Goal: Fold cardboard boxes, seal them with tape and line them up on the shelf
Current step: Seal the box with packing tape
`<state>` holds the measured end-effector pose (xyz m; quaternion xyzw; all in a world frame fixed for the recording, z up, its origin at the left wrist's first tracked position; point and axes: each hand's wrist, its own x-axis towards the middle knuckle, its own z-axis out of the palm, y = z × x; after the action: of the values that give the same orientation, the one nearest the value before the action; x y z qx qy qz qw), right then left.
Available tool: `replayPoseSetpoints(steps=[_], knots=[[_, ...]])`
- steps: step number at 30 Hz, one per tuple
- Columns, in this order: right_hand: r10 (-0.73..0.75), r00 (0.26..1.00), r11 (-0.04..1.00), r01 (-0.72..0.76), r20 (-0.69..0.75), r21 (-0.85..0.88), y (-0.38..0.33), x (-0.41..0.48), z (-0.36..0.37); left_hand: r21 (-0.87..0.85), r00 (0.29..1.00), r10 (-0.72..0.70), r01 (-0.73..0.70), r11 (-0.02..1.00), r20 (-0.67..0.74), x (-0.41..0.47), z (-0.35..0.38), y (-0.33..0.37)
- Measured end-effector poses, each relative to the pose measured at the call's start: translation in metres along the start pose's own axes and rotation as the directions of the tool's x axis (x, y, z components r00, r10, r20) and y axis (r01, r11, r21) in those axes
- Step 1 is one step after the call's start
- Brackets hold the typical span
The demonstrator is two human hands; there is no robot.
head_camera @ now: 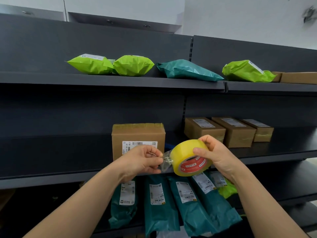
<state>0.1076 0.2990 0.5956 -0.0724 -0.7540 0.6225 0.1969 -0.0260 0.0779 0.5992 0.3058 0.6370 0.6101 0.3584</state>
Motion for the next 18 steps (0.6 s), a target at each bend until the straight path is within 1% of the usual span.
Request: replayPoseSetpoints(steps=[3,5,7,9,12,16,18], knots=[[0.000,1.000,0.999,0.000,-0.001,-0.033,0.002,0.002,0.003,0.045,0.998,-0.070,0.070,0.997,-0.010,0.001,-0.011,0.002],[-0.026,1.000,0.997,0.026,-0.002,-0.071,-0.001,0.004,0.008,0.120,0.993,-0.119,0.117,0.986,0.008,0.001,-0.015,0.002],[-0.048,0.999,0.994,0.048,0.006,-0.096,-0.003,0.007,0.012,0.137,0.987,-0.159,0.154,0.978,0.024,0.002,-0.019,0.001],[-0.059,0.998,0.992,0.060,0.013,-0.113,-0.004,0.009,0.014,0.098,0.986,-0.167,0.165,0.981,0.012,0.002,-0.023,0.001],[-0.066,0.998,0.992,0.067,0.008,-0.111,-0.005,0.011,0.018,0.047,0.989,-0.144,0.145,0.988,-0.018,0.001,-0.028,0.002],[-0.080,0.997,0.992,0.078,-0.018,-0.097,-0.006,0.015,0.020,-0.116,0.993,-0.108,0.113,0.987,0.050,0.000,-0.029,0.000],[-0.086,0.996,0.992,0.083,-0.028,-0.097,-0.007,0.018,0.023,-0.174,0.996,-0.089,0.090,0.981,0.012,0.001,-0.028,-0.004]])
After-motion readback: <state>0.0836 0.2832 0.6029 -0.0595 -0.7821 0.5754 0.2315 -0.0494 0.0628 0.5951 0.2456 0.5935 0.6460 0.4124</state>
